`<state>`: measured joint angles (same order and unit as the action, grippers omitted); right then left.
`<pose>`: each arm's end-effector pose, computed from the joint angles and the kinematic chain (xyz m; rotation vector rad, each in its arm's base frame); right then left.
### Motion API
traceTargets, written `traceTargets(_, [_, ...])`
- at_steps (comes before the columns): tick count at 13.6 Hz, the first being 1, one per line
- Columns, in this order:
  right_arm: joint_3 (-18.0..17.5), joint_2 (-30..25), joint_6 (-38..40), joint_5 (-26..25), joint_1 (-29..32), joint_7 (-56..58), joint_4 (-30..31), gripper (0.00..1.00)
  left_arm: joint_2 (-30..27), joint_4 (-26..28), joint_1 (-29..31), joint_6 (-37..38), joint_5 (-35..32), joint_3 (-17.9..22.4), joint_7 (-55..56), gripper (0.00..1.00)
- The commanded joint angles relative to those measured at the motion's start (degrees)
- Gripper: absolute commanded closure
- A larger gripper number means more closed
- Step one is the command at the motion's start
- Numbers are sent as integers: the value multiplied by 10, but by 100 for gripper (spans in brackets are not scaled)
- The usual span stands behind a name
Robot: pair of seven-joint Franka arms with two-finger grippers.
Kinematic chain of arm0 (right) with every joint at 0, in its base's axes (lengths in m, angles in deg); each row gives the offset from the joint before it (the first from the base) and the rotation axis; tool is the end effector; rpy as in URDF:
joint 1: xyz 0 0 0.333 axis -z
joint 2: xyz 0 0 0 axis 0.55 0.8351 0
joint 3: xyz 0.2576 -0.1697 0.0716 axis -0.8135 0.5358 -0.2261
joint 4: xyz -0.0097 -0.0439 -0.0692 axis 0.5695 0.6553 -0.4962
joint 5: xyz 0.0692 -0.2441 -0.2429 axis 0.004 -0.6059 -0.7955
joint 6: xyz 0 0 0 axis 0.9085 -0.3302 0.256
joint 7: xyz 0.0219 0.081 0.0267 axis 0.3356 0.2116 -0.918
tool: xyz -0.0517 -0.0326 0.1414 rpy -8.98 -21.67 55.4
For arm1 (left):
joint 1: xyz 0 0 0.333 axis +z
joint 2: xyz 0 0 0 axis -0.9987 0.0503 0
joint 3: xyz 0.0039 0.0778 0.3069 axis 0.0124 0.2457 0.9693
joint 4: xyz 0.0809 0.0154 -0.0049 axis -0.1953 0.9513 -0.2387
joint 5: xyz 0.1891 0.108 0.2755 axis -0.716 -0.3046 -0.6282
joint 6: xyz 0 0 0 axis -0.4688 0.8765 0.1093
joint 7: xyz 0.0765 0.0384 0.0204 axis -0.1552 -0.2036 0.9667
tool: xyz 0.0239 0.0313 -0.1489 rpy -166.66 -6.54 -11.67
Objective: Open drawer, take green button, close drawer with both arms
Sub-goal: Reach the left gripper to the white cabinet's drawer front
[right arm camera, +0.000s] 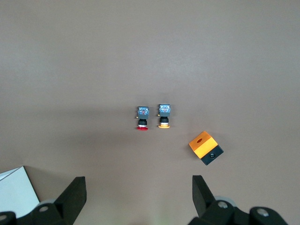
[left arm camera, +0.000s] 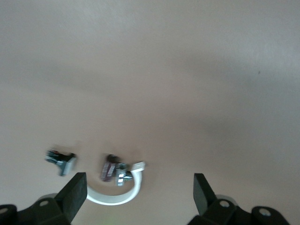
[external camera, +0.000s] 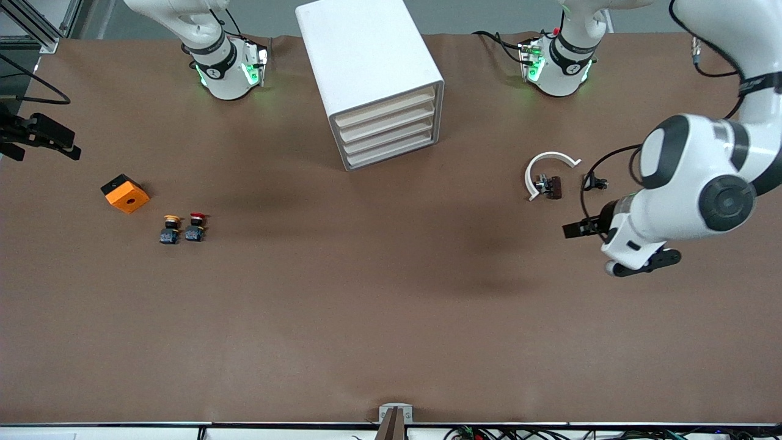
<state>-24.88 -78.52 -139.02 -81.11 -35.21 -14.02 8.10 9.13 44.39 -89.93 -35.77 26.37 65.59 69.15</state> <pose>0.4936 -0.0376 0.5893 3.1266 0.0209 -0.0530 0.5817 -0.1261 0.3608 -3.0644 -0.4896 0.3877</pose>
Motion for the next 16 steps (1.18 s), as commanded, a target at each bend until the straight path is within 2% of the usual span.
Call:
traceTargets(1, [-7,6,9,9,11,-2,-14,0,46,-20,-52,-25,8,1,147,0])
traceTargets(3, [-6,6,9,9,11,-2,-14,0,83,-21,-87,-39,19,1,287,0])
traceTargets(5, [-7,6,9,9,10,-2,-13,0,118,-27,-107,-45,22,0,374,0])
traceTargets(8, [-6,6,9,10,11,-2,-14,0,150,-37,-126,-51,118,1,489,0])
traceTargets(11, [-7,6,9,9,10,-2,-14,0,169,-33,-154,-52,217,2,545,0])
traceTargets(14, [-7,6,9,9,10,-2,-14,0,202,-27,-174,-46,264,1,633,0])
traceTargets(16, [-7,6,8,10,10,-2,-14,0,224,-27,-200,-46,318,2,652,0])
